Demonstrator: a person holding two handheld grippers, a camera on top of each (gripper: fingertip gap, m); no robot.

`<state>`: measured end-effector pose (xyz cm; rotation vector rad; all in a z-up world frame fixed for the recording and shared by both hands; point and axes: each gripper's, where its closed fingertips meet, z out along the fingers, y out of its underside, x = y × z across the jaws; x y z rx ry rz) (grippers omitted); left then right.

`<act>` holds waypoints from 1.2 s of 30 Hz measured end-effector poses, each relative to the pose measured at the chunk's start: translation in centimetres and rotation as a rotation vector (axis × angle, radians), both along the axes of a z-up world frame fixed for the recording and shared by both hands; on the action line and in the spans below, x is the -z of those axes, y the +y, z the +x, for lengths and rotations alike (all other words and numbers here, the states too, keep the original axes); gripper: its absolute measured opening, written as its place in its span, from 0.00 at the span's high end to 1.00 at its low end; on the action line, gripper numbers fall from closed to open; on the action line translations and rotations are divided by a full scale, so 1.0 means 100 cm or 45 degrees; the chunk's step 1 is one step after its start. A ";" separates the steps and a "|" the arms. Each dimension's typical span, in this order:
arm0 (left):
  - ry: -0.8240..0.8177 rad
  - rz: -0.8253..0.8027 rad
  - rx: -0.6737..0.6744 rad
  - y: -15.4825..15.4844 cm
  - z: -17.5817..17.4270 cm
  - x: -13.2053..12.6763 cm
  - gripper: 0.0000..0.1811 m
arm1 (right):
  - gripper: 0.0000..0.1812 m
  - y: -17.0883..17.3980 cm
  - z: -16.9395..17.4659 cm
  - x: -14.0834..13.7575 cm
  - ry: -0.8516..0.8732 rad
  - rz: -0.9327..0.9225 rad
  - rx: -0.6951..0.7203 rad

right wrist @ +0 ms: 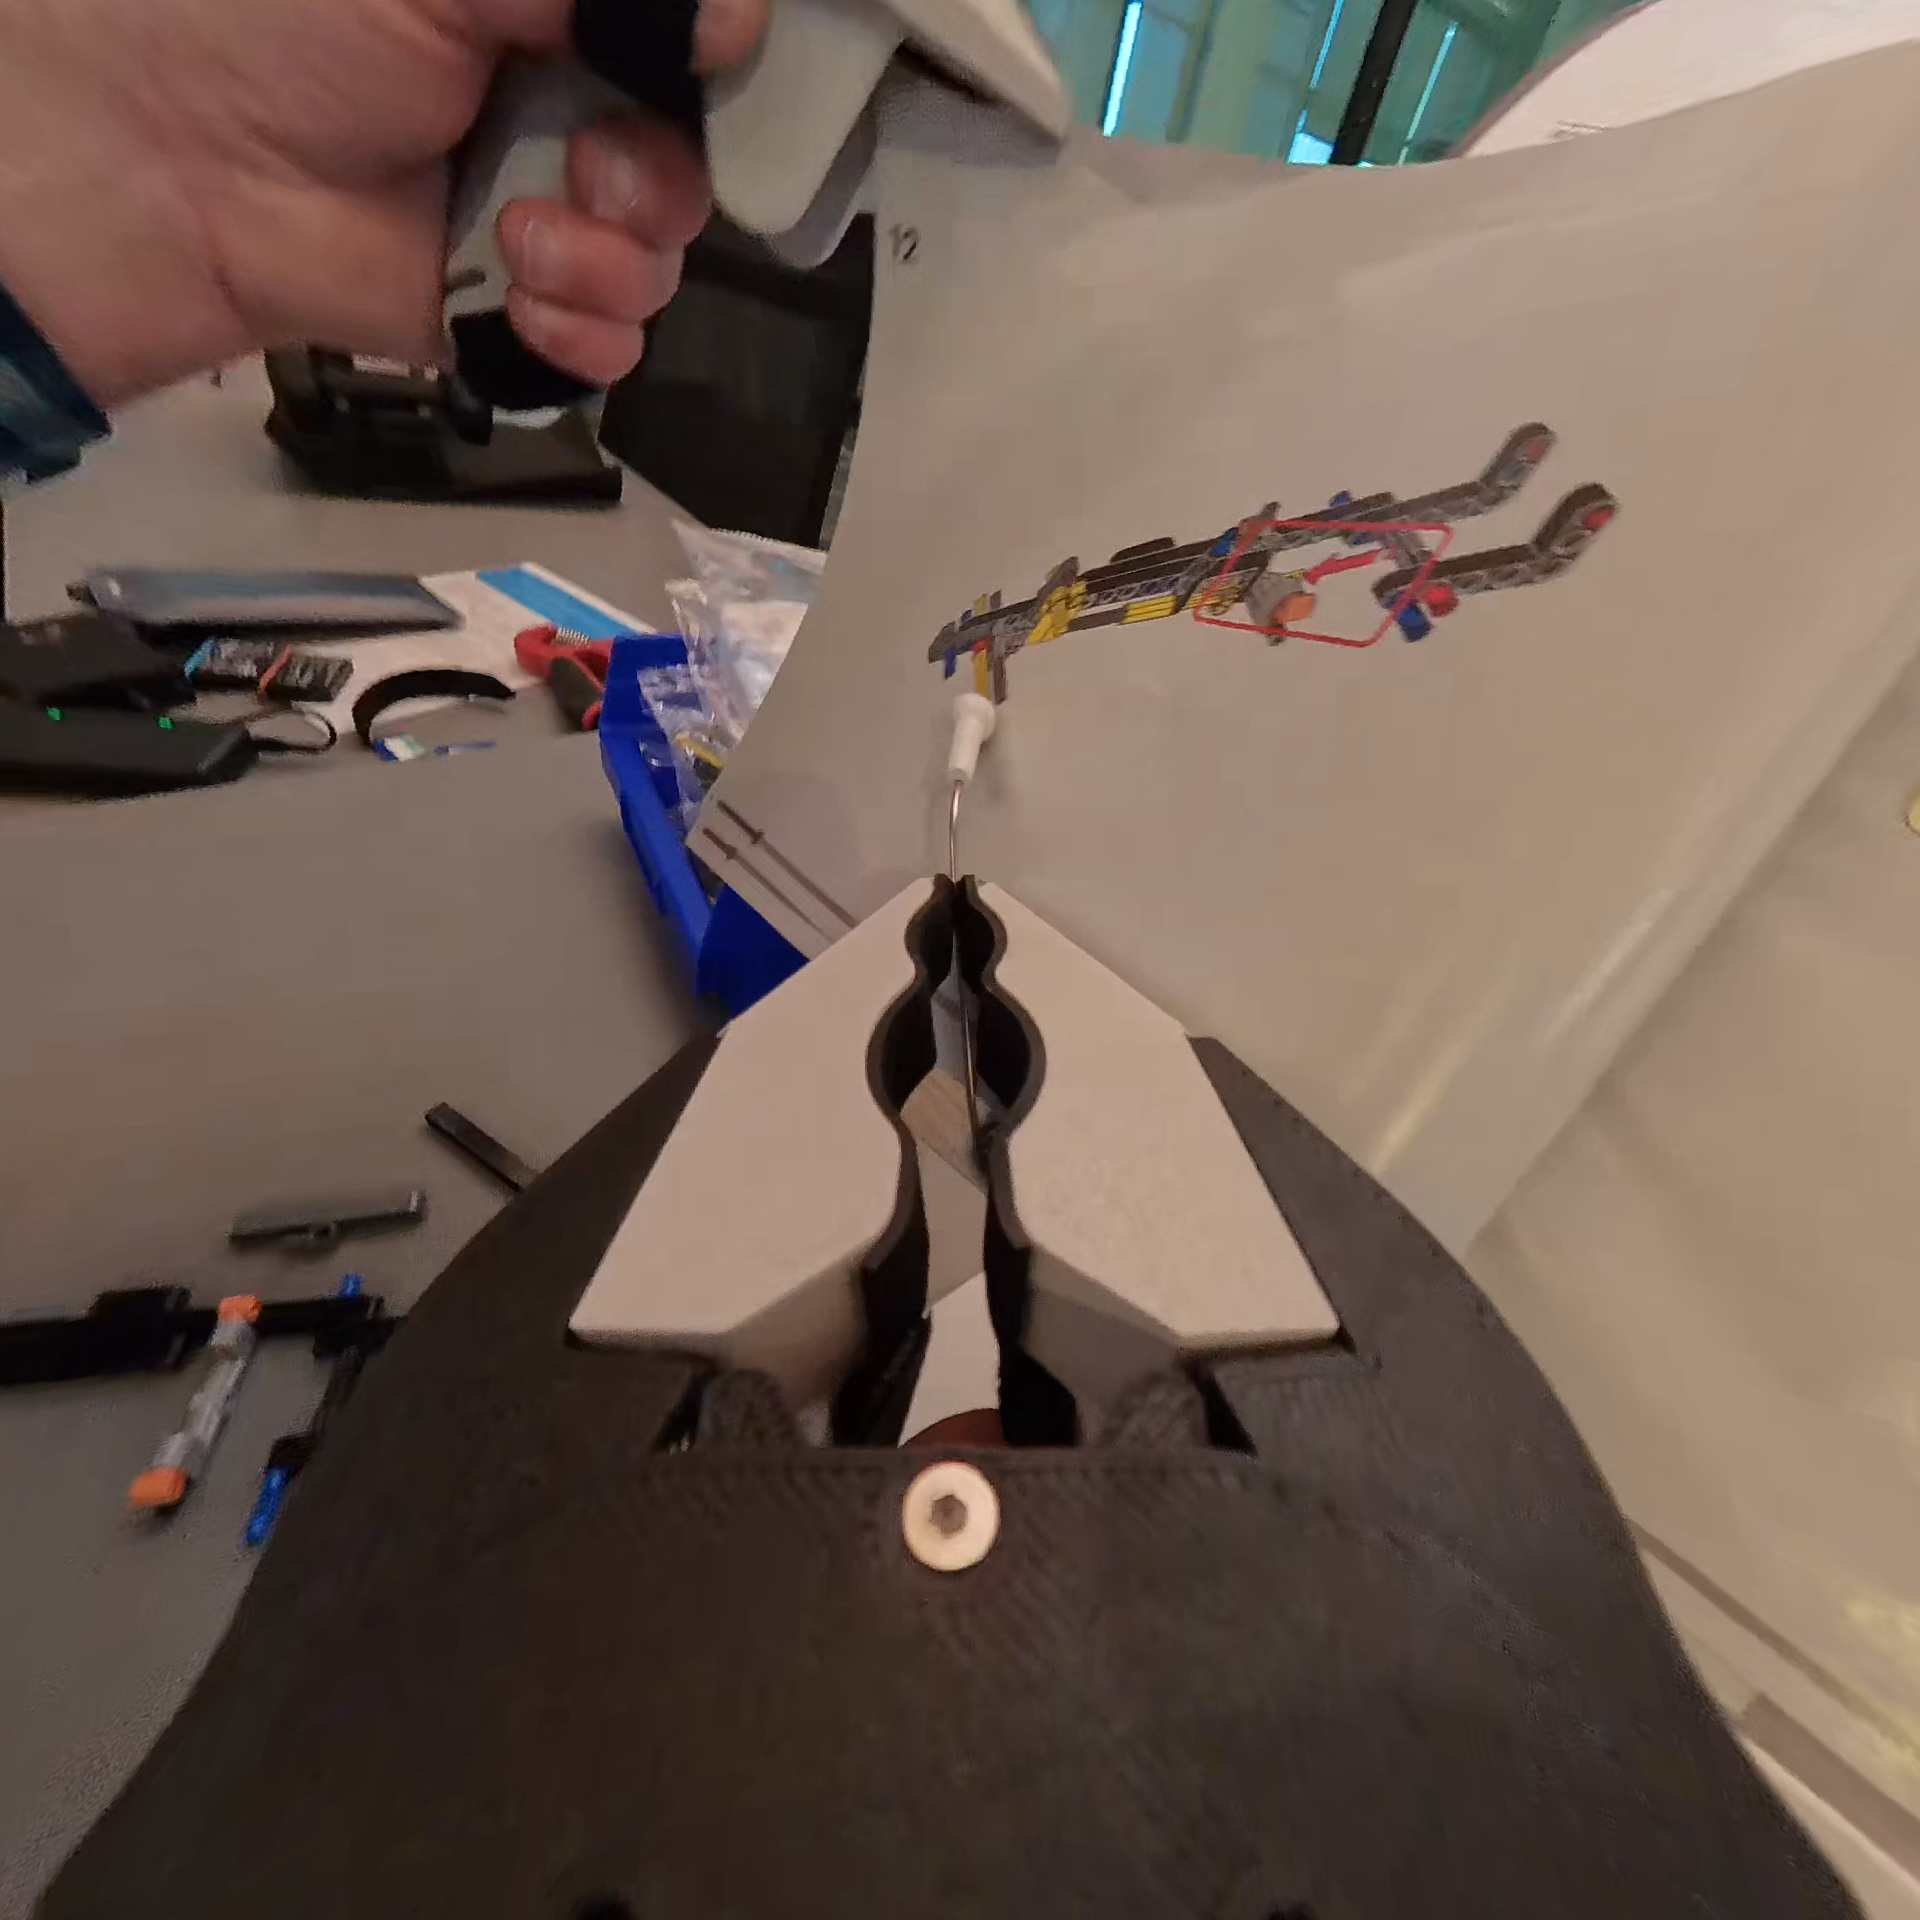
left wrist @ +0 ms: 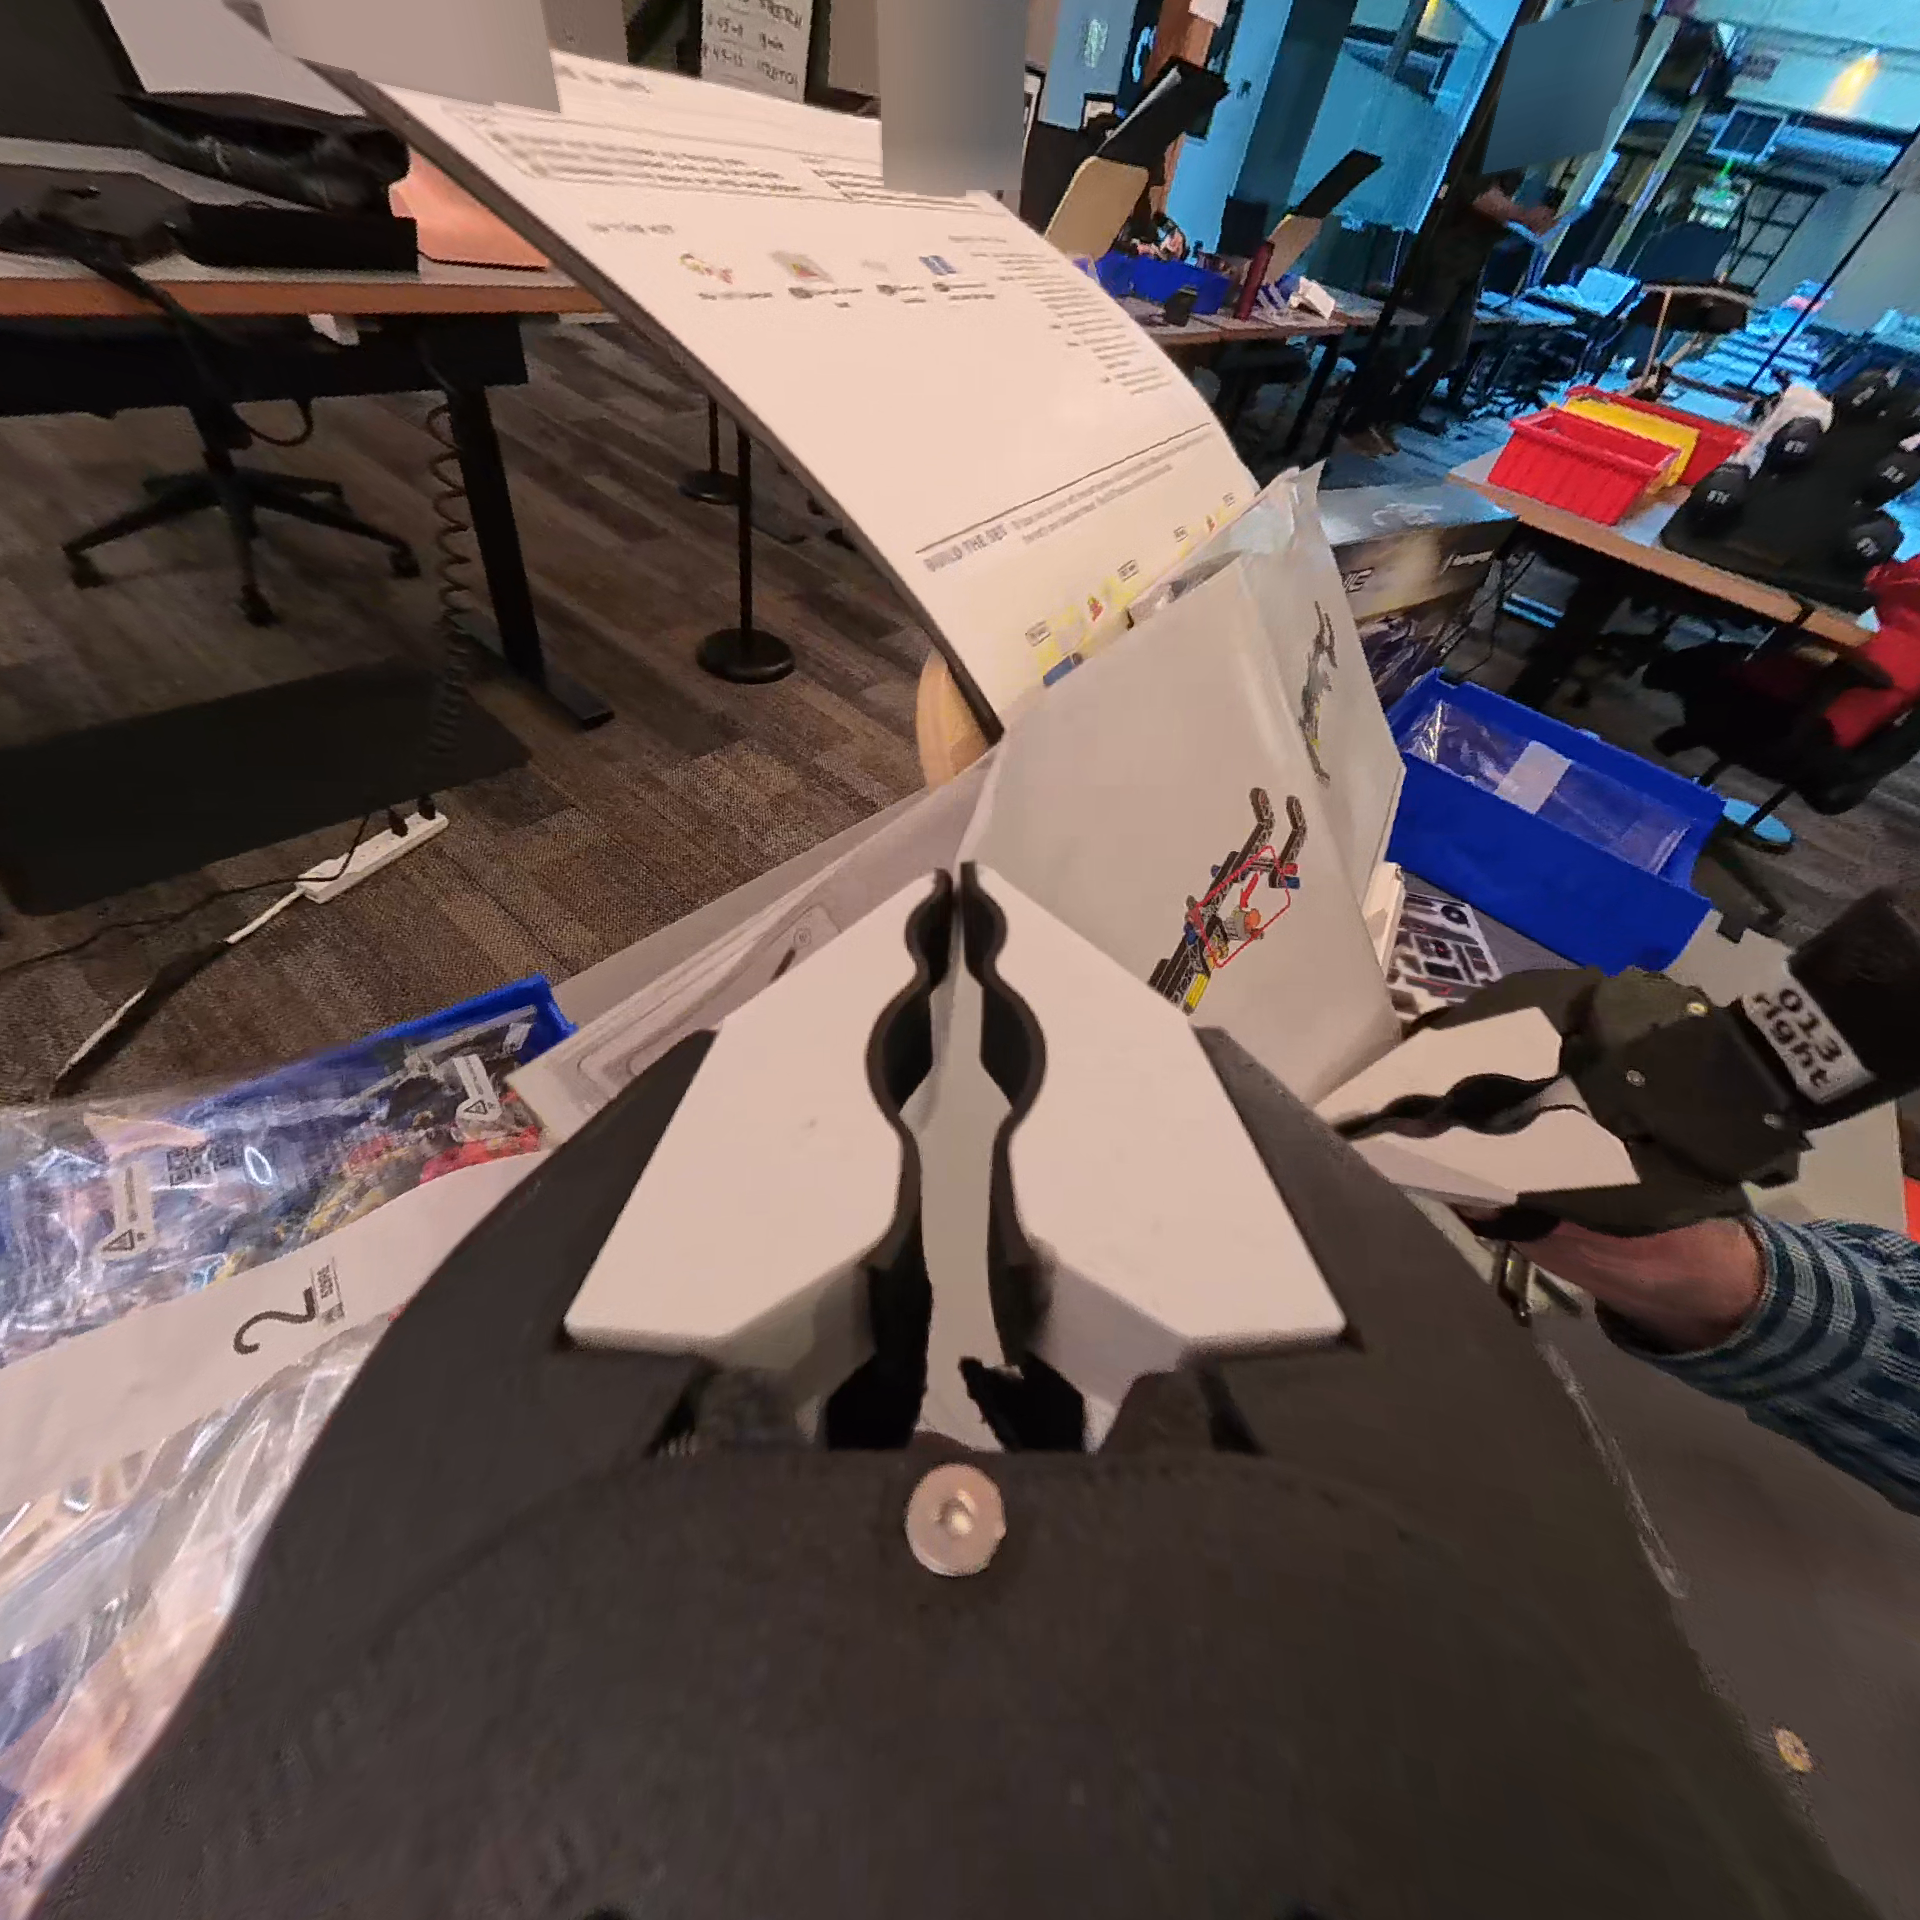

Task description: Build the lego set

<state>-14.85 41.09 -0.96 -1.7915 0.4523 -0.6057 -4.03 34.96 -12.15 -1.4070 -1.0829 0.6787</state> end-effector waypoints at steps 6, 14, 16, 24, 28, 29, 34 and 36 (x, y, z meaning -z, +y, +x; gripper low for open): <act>0.117 -0.018 0.055 0.001 0.019 -0.008 1.00 | 1.00 -0.004 -0.003 0.006 -0.109 0.047 -0.043; 0.274 -0.001 0.187 0.005 0.068 -0.031 1.00 | 1.00 -0.007 -0.004 0.010 -0.163 0.099 -0.055; 0.322 -0.037 0.210 0.009 0.076 -0.029 1.00 | 1.00 -0.007 -0.005 0.011 -0.170 0.108 -0.055; 0.352 -0.063 0.315 0.016 0.121 -0.045 1.00 | 1.00 -0.008 -0.005 0.011 -0.170 0.153 -0.052; 0.373 -0.069 0.366 0.025 0.155 -0.053 1.00 | 1.00 -0.008 -0.004 0.010 -0.153 0.216 -0.033; 0.392 -0.073 0.370 0.029 0.162 -0.052 1.00 | 1.00 -0.008 -0.004 0.009 -0.136 0.220 -0.029; 0.363 -0.095 0.443 0.038 0.202 -0.052 1.00 | 1.00 -0.011 -0.005 0.014 -0.160 0.262 -0.027; 0.338 -0.087 0.490 0.035 0.223 -0.059 1.00 | 1.00 -0.010 -0.005 0.014 -0.171 0.270 -0.028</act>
